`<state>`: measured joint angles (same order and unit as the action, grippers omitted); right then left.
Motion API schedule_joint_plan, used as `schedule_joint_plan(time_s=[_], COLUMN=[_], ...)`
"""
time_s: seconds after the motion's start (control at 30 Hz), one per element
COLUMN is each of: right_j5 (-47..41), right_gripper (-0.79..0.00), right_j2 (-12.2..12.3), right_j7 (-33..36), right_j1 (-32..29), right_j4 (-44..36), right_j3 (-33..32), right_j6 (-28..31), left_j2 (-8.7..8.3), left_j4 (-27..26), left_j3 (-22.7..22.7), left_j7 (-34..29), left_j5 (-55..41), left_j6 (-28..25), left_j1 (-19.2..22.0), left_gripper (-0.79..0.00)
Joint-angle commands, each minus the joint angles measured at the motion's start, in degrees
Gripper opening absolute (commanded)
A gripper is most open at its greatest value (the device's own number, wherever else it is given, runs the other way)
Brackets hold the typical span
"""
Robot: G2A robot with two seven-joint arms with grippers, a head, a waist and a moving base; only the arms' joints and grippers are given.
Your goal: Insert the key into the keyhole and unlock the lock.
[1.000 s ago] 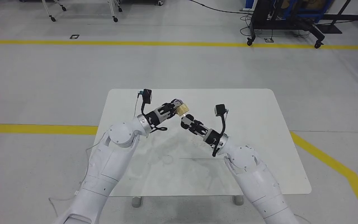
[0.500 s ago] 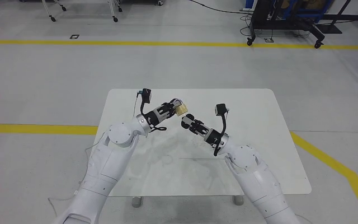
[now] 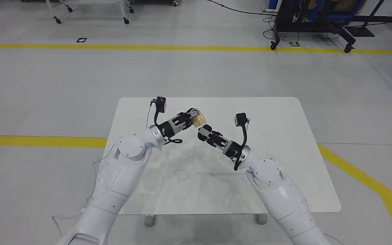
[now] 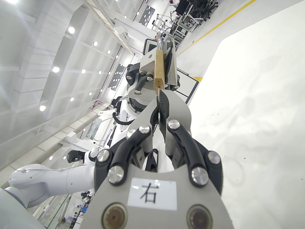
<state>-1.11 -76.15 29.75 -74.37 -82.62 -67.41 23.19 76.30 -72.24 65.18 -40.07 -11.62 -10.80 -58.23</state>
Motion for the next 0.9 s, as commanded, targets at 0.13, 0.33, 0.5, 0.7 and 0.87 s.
schedule_joint_plan(time_s=[0.13, 0.33, 0.5, 0.7, 0.87], right_j5=[-0.17, -0.09, 0.01, 0.16, -0.18], right_gripper=[-0.785, -0.785, -0.785, -0.785, -0.785], right_j2=[0.13, 0.28, 0.33, 0.38, 0.40], right_j7=[-0.34, -0.49, -0.59, -1.01, -1.28], right_j1=[-0.16, -0.26, 0.01, 0.35, 0.53], right_j4=[0.00, -0.33, -0.22, 0.13, 0.23], right_j3=[-0.04, -0.12, 0.16, 0.37, 0.52], right_j6=[-0.11, -0.02, -0.28, -1.02, -1.60], left_j2=[-0.05, -0.13, -0.20, -0.39, -0.40], left_j4=[0.10, 0.22, 0.26, 0.29, 0.71], left_j3=[-0.14, -0.39, -0.49, -0.52, -0.76], left_j7=[-0.14, -0.53, -0.91, -1.23, -1.20], left_j5=[0.00, 0.58, 0.60, 1.90, 1.80], left_j6=[-0.59, -1.14, -1.45, -2.24, -1.69], left_j1=[0.03, 0.14, 0.19, 0.27, 0.31], left_gripper=[-0.785, -0.785, -0.785, -0.785, -0.785])
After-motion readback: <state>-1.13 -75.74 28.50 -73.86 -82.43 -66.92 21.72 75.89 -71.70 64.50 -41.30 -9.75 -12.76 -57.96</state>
